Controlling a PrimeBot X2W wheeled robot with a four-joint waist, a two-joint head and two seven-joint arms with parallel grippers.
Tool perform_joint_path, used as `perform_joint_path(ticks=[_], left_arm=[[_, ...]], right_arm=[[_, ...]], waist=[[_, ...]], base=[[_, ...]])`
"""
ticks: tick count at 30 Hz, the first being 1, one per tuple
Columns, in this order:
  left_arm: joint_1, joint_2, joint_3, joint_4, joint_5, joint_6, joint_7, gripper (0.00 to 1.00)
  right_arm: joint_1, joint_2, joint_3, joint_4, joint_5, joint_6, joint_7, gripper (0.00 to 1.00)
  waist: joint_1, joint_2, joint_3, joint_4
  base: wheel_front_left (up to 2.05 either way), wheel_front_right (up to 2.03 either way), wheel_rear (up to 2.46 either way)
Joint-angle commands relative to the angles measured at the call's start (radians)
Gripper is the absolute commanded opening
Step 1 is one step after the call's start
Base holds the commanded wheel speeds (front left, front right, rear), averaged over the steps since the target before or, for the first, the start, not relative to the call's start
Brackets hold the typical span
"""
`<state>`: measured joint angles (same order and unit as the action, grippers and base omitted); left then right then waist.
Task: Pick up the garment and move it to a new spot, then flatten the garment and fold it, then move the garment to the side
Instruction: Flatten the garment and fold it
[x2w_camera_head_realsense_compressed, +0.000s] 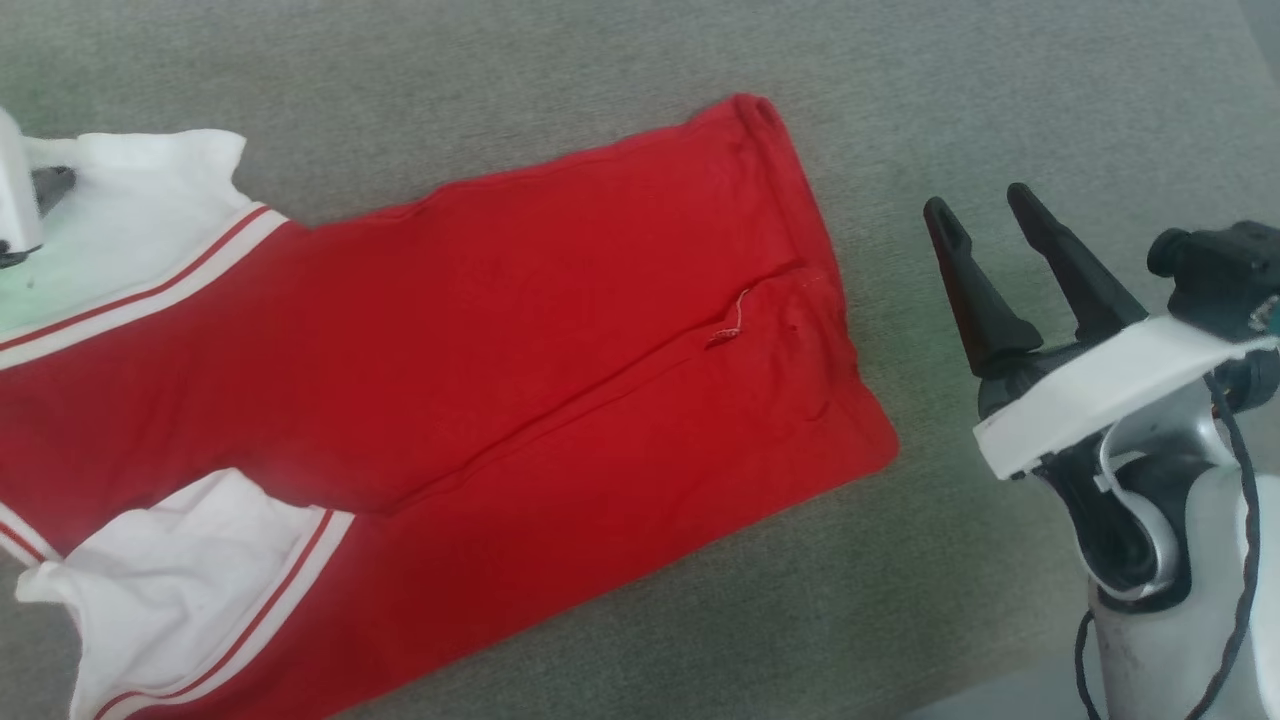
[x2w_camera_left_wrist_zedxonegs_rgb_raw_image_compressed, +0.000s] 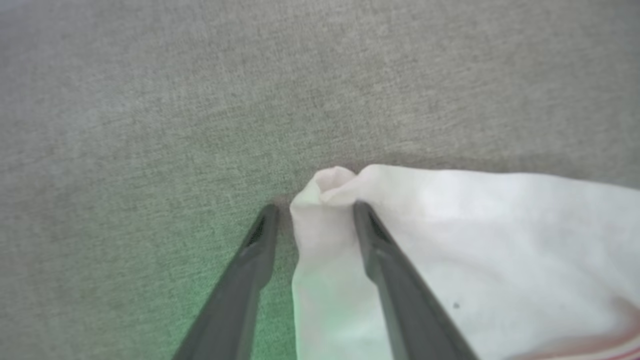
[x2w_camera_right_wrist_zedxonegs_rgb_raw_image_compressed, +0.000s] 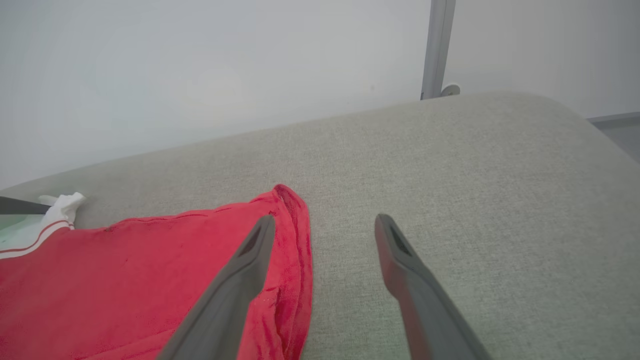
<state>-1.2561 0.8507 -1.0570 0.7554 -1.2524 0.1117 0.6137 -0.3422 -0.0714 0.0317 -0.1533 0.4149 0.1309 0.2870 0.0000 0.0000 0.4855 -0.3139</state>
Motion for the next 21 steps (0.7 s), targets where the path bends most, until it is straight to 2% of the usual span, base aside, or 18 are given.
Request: perform_joint_path(ticks=[1,7,11,21], left_arm=[[0.044,-0.023,-0.031,0.022,-0.007,0.003,0.046,0.0],[-0.004,-0.085,-0.043,0.036,0.022,-0.03,0.032,0.0],[-0.043,-0.14,-0.045,0.052,0.037,-0.052,0.01,0.0],[-0.115,-0.287,-0.047,0.146,0.056,-0.112,-0.05,0.0]], right_arm=[[-0.017,-0.001,-0.005,0.008,0.01,0.0,0.025,1.0],[-0.097,-0.011,-0.009,0.045,0.02,0.0,0.141,1.0],[-0.183,-0.041,-0.006,0.103,0.004,0.0,0.22,1.0],[-0.396,-0.083,0.027,0.389,-0.034,0.0,0.395,1.0]], waist=[[0.0,0.0,0.004,0.011],[0.0,0.0,0.014,0.057],[0.0,0.0,0.021,0.103],[0.0,0.0,0.031,0.216]], base=[[0.0,0.0,0.0],[0.0,0.0,0.0],[0.0,0.0,0.0],[0.0,0.0,0.0]])
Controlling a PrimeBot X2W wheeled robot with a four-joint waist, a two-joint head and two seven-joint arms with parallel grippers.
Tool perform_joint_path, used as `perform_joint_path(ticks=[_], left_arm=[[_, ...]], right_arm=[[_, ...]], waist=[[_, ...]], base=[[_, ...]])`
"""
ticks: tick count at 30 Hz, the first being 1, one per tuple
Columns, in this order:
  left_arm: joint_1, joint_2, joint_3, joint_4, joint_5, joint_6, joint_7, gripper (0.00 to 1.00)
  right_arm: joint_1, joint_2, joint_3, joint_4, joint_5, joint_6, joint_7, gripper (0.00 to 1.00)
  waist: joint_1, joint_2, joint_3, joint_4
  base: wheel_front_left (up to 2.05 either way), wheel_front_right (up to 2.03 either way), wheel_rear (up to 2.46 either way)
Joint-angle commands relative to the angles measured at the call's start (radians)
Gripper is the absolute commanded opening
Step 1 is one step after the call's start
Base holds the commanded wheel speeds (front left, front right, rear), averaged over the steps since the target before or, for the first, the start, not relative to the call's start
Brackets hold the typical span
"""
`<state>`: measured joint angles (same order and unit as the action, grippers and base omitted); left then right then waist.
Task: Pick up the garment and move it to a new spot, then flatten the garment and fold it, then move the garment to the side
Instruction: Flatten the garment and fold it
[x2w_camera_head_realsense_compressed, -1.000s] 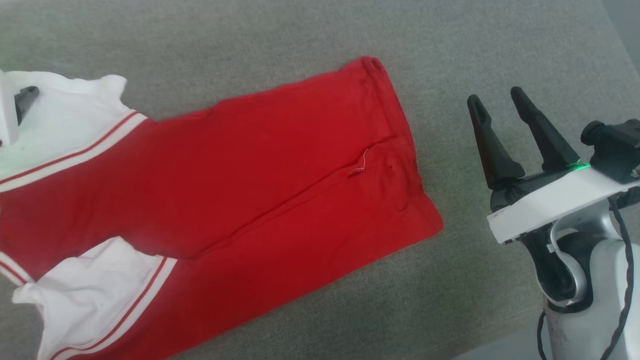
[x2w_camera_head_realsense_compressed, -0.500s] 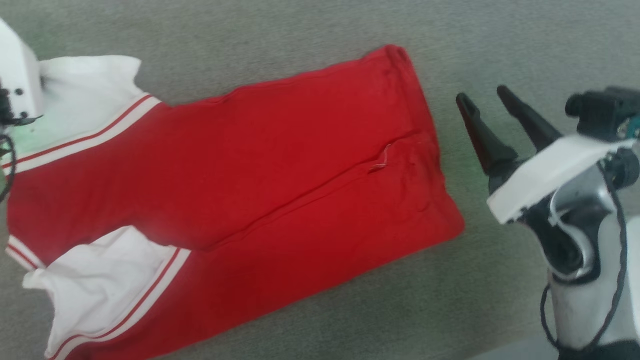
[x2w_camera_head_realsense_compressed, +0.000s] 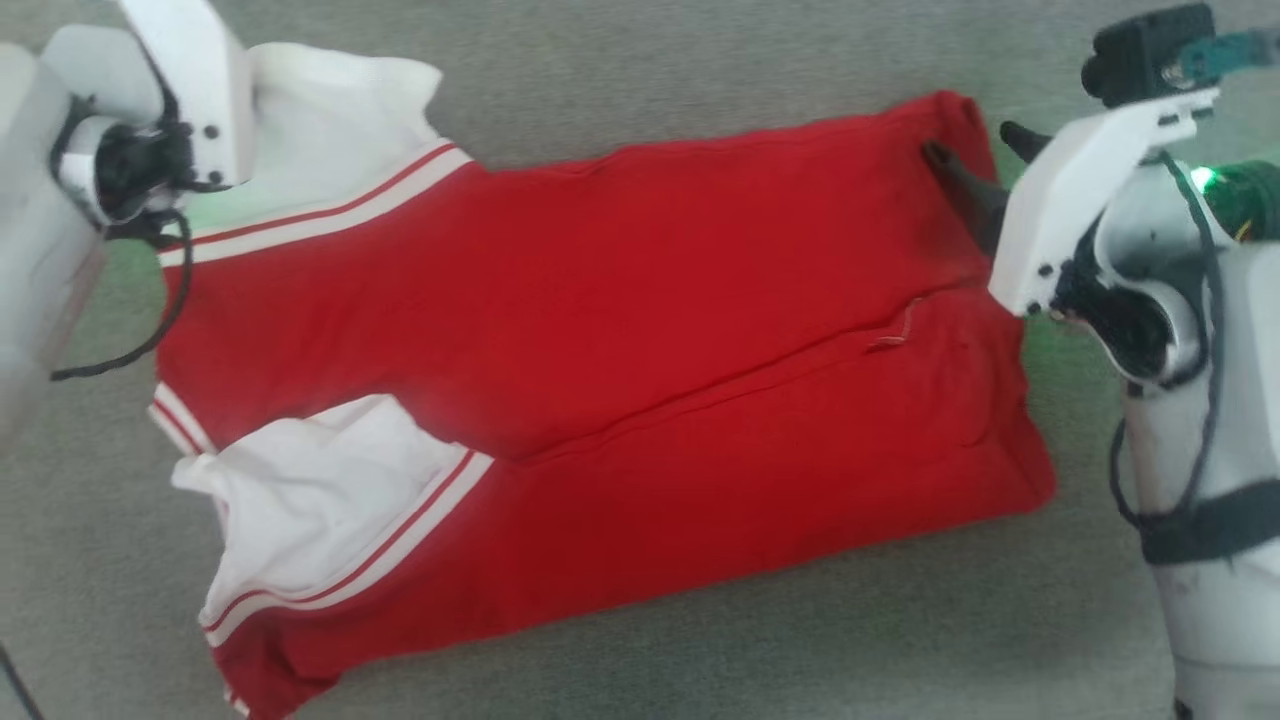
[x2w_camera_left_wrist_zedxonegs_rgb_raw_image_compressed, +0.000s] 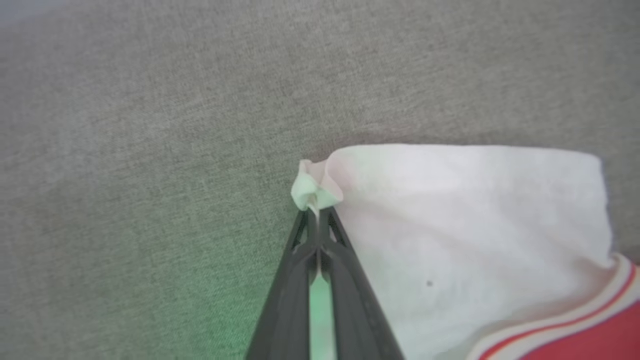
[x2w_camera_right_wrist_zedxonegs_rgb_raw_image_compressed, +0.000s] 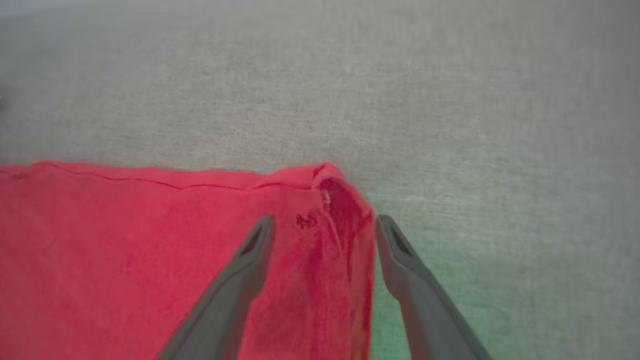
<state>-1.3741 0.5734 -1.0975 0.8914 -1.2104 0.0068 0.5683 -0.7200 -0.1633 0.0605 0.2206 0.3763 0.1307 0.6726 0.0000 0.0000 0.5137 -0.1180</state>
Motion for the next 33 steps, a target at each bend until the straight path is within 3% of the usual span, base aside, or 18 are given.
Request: perform_joint_path(ticks=[1,8,9,10,11,19,26,33], left_arm=[[-0.002,-0.018,-0.007,0.024,0.012,-0.014,-0.008,0.0],[-0.032,-0.079,-0.006,0.102,0.015,-0.062,-0.051,0.0],[-0.036,-0.086,-0.007,0.113,0.017,-0.069,-0.06,0.0],[-0.041,-0.093,-0.006,0.121,0.018,-0.075,-0.07,0.0],[-0.044,-0.1,-0.004,0.13,0.019,-0.08,-0.079,0.0],[-0.074,-0.132,-0.006,0.171,0.021,-0.113,-0.111,0.0],[-0.086,-0.144,-0.012,0.147,-0.004,-0.133,-0.067,0.0],[-0.053,-0.113,-0.05,0.051,0.01,-0.137,0.001,0.0]], right_arm=[[-0.039,0.016,0.001,0.05,0.004,0.0,0.028,1.0],[-0.131,0.02,0.054,0.31,-0.009,-0.001,0.202,1.0],[-0.138,0.02,0.061,0.341,-0.012,-0.001,0.225,0.76],[-0.146,0.015,0.063,0.368,-0.025,-0.001,0.245,0.22],[-0.155,0.011,0.06,0.389,-0.036,-0.001,0.257,0.0],[-0.212,0.001,0.05,0.404,-0.058,-0.001,0.222,0.0],[-0.194,-0.054,0.064,0.306,-0.017,-0.001,0.186,0.0],[-0.09,-0.11,0.049,0.146,0.029,-0.001,0.214,0.0]], waist=[[0.0,0.0,0.004,0.025],[0.0,0.0,0.008,0.05],[0.0,0.0,0.008,0.052],[0.0,0.0,0.007,0.054],[0.0,0.0,0.006,0.056],[0.0,0.0,-0.019,0.078],[0.0,0.0,-0.077,0.11],[0.0,0.0,-0.143,0.159]], base=[[0.0,0.0,0.0],[0.0,0.0,0.0],[0.0,0.0,0.0],[0.0,0.0,0.0],[0.0,0.0,0.0],[0.0,0.0,0.0],[0.0,0.0,0.0],[0.0,0.0,0.0]])
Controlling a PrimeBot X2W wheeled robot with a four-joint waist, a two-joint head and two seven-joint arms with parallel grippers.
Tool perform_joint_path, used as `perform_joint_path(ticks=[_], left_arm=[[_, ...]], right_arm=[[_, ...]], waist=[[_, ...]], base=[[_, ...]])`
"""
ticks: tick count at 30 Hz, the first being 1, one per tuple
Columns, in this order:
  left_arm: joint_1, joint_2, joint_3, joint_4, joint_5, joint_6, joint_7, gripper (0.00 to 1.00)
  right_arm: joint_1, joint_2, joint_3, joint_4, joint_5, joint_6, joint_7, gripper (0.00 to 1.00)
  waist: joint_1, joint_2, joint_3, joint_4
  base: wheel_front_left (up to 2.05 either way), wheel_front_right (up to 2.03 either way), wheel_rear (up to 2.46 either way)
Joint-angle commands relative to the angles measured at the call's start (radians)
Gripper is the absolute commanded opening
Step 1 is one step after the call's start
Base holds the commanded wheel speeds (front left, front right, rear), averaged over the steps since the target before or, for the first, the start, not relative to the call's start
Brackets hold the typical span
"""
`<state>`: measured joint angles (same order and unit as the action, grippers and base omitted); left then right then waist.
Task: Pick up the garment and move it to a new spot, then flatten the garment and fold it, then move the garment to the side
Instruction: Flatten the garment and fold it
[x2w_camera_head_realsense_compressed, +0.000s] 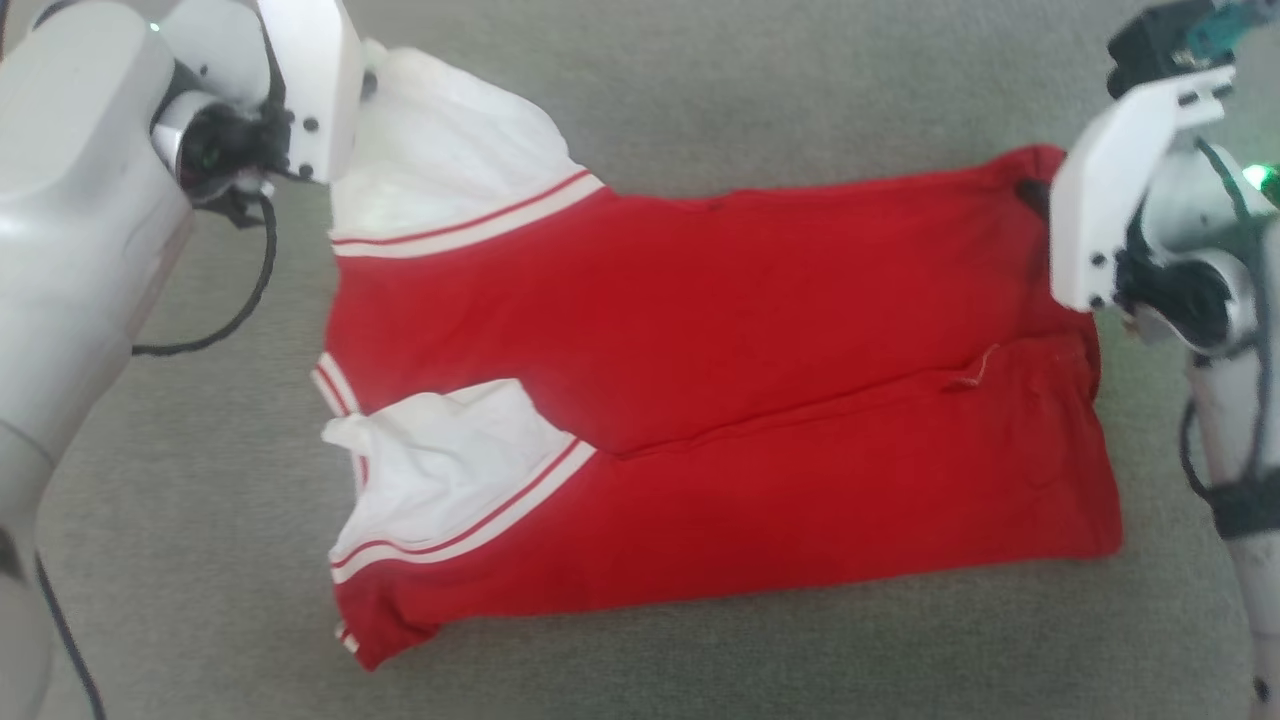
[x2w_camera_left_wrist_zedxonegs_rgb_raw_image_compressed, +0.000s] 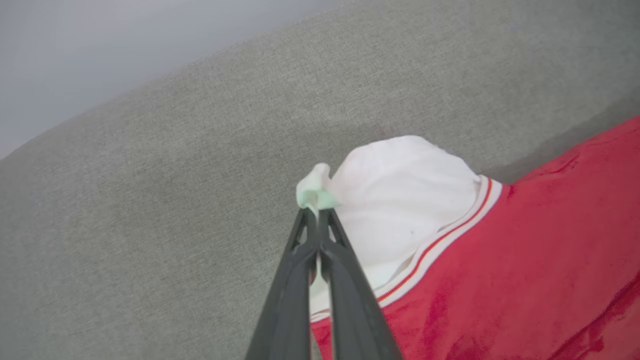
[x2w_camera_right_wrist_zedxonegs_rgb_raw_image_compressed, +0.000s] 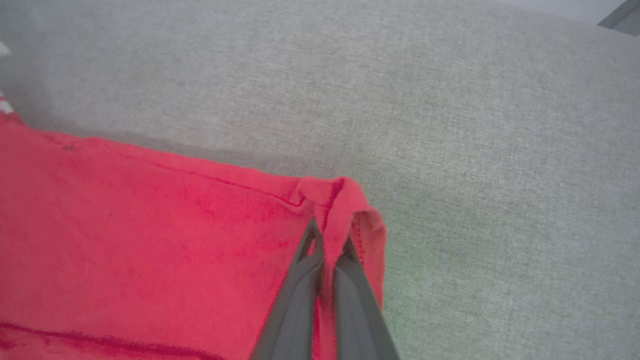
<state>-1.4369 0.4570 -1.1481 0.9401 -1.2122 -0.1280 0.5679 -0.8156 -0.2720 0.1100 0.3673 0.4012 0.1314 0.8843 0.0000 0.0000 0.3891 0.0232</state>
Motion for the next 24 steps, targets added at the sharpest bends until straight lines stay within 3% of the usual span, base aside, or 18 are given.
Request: perform_joint_path(ticks=[1,5,8,15,17,18,21,24], left_arm=[[0.019,0.012,-0.004,-0.018,0.011,-0.002,0.01,0.0],[0.059,0.058,-0.022,-0.126,0.013,0.022,0.03,0.0],[0.107,0.107,-0.028,-0.245,0.009,0.07,0.042,0.0],[0.263,0.284,-0.037,-0.639,-0.013,0.253,0.068,0.0],[0.319,0.335,-0.037,-0.755,-0.034,0.315,0.07,0.0],[0.369,0.383,-0.042,-0.854,-0.045,0.367,0.064,0.0],[0.448,0.43,-0.05,-0.943,-0.074,0.418,0.046,0.0],[0.516,0.435,-0.05,-0.952,-0.102,0.437,0.012,0.0]], right_arm=[[0.027,-0.01,-0.006,-0.033,0.009,-0.001,0.013,0.0],[0.123,-0.036,-0.035,-0.164,0.029,-0.001,0.069,0.0],[0.204,-0.051,-0.067,-0.268,0.041,-0.001,0.107,0.0],[0.401,-0.028,-0.174,-0.464,0.054,-0.001,0.189,0.0],[0.458,-0.009,-0.207,-0.499,0.054,-0.001,0.211,0.0],[0.504,0.013,-0.235,-0.525,0.048,-0.001,0.224,0.0],[0.558,0.046,-0.261,-0.528,0.041,-0.001,0.228,0.0],[0.576,0.069,-0.266,-0.487,0.045,-0.001,0.212,0.0]], waist=[[0.0,0.0,-0.027,0.024],[0.0,0.0,-0.056,0.049],[0.0,0.0,-0.076,0.065],[0.0,0.0,-0.105,0.081],[0.0,0.0,-0.108,0.082],[0.0,0.0,-0.107,0.082],[0.0,0.0,-0.105,0.079],[0.0,0.0,-0.106,0.073]], base=[[0.0,0.0,0.0],[0.0,0.0,0.0],[0.0,0.0,0.0],[0.0,0.0,0.0],[0.0,0.0,0.0],[0.0,0.0,0.0],[0.0,0.0,0.0],[0.0,0.0,0.0]])
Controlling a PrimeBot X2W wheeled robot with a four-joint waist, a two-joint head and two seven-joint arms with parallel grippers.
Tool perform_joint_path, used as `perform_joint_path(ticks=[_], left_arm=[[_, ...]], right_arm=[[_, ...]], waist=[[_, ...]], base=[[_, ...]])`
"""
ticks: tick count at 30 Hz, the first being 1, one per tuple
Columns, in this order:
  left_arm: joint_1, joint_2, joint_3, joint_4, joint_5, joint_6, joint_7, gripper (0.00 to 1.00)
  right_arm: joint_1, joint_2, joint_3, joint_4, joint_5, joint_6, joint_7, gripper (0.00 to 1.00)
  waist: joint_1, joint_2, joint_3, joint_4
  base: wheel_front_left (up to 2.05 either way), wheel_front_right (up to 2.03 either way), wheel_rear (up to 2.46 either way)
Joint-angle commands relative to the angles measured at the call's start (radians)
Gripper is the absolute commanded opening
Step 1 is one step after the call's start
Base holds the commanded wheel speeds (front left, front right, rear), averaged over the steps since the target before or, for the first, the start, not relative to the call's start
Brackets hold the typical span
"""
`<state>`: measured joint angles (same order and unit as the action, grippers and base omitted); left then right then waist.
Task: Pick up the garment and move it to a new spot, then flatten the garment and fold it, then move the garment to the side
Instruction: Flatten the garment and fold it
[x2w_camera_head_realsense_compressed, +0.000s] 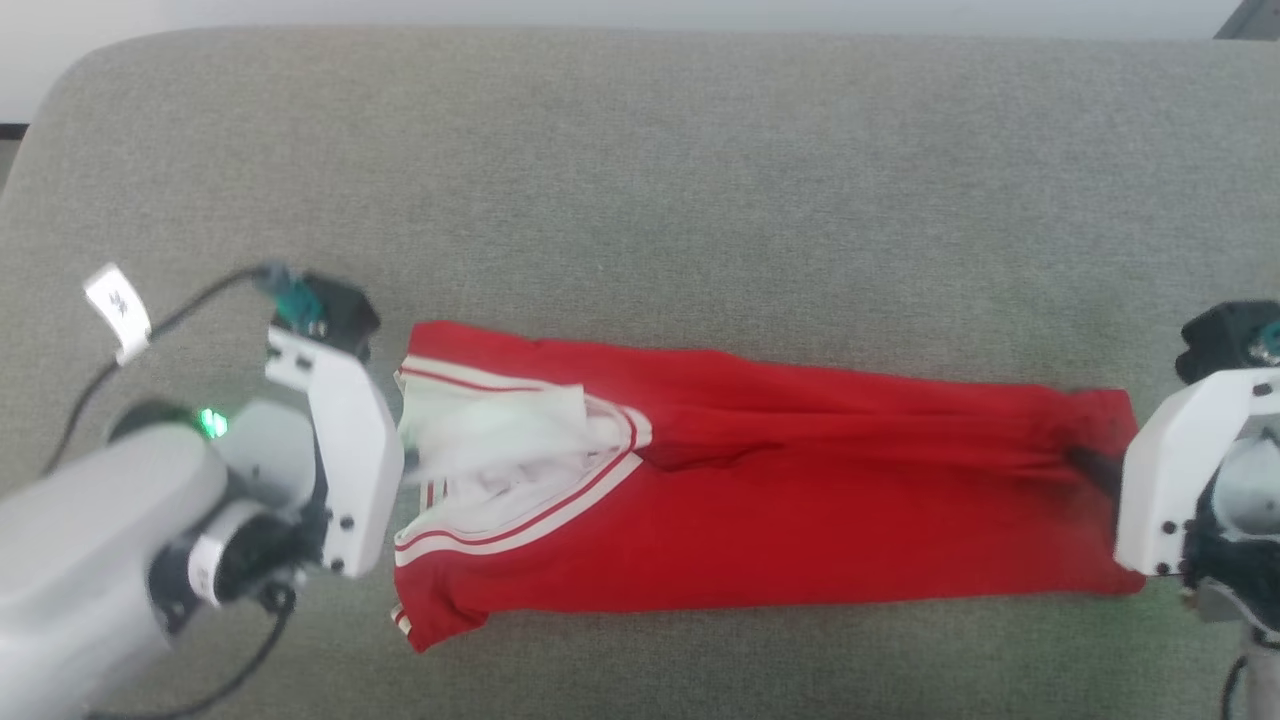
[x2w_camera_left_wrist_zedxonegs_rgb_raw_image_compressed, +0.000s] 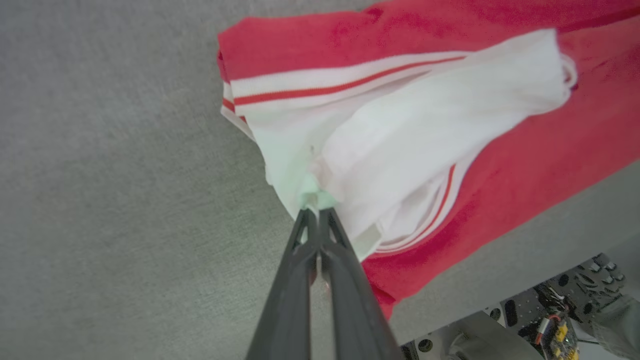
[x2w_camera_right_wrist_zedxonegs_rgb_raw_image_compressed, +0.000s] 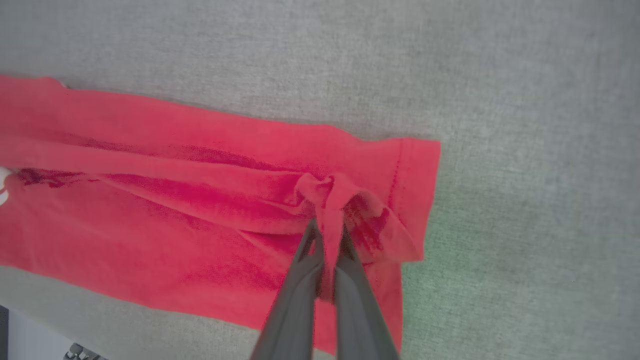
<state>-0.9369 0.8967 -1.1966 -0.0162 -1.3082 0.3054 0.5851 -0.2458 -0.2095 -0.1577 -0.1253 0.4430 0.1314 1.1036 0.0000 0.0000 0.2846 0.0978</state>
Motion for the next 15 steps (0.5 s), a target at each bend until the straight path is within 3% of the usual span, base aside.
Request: perform_joint_path(ticks=[1,3,4,6,7,8,9,15], left_arm=[[0.032,-0.01,-0.004,0.015,-0.009,0.0,-0.018,0.0],[0.046,-0.019,-0.002,0.032,-0.014,-0.008,-0.039,0.0],[0.064,-0.032,0.005,0.054,-0.032,-0.012,-0.057,0.05],[0.09,-0.052,0.0,0.101,-0.029,-0.037,-0.083,0.44],[0.098,-0.062,0.006,0.125,-0.035,-0.047,-0.103,1.0],[0.11,-0.075,0.015,0.148,-0.049,-0.059,-0.122,1.0],[0.122,-0.085,0.017,0.167,-0.053,-0.071,-0.14,1.0],[0.176,-0.1,0.048,0.218,-0.042,-0.127,-0.285,1.0]], right_arm=[[0.004,0.008,0.006,0.023,0.001,-0.001,-0.019,0.0],[-0.002,0.011,0.01,0.048,-0.002,-0.001,-0.028,0.0],[-0.008,0.021,0.011,0.075,0.002,-0.001,-0.038,0.0],[-0.029,0.02,0.027,0.124,-0.01,-0.001,-0.061,0.19],[-0.031,0.027,0.034,0.148,-0.006,-0.001,-0.07,0.34],[-0.037,0.034,0.038,0.163,-0.005,-0.001,-0.081,0.46],[-0.041,0.035,0.042,0.181,-0.008,-0.001,-0.09,0.96],[-0.028,0.043,0.05,0.208,-0.003,-0.001,-0.148,1.0]], waist=[[0.0,0.0,-0.003,-0.003],[0.0,0.0,-0.005,-0.005],[0.0,0.0,-0.008,-0.008],[0.0,0.0,-0.017,-0.014],[0.0,0.0,-0.023,-0.016],[0.0,0.0,-0.03,-0.018],[0.0,0.0,-0.037,-0.019],[0.0,0.0,-0.089,-0.021]], base=[[0.0,0.0,0.0],[0.0,0.0,0.0],[0.0,0.0,0.0],[0.0,0.0,0.0],[0.0,0.0,0.0],[0.0,0.0,0.0],[0.0,0.0,0.0],[0.0,0.0,0.0]])
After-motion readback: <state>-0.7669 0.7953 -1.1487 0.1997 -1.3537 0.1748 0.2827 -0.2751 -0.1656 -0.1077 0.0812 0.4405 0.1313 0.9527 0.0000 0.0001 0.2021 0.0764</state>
